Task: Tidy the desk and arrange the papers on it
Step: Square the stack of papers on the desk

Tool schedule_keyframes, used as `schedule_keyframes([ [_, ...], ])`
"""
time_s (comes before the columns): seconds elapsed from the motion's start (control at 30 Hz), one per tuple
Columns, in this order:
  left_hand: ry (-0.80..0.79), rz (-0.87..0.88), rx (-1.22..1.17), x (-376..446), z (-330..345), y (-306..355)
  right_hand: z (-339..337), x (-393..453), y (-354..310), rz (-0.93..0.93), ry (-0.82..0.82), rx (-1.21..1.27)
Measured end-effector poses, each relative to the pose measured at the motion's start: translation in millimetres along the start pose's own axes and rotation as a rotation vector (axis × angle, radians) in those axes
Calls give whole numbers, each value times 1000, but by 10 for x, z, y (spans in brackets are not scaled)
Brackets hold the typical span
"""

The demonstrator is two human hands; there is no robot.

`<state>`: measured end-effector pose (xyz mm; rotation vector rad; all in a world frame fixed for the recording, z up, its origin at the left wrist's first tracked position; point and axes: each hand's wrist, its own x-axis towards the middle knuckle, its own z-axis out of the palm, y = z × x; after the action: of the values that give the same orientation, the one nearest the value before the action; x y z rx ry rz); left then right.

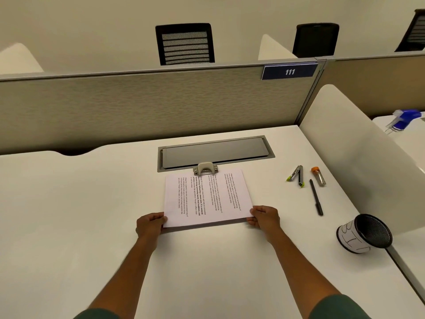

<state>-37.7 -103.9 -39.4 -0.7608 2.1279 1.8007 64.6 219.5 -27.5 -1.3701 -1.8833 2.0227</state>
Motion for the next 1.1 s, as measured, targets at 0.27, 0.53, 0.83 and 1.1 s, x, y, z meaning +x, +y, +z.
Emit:
schedule_keyframes([
  [0.27,-9,-4,30,32,1,-6,21,35,24,7,2,-6],
  [0.53,-9,23,31,-21,13,31,19,22,41,-8,1,-38],
  [0.83,12,65,99,-39,9,49,35,11,71,-76,11,-86],
  [1.1,10,80,117,-52,31,24,7,11,69,-85,32,-83],
])
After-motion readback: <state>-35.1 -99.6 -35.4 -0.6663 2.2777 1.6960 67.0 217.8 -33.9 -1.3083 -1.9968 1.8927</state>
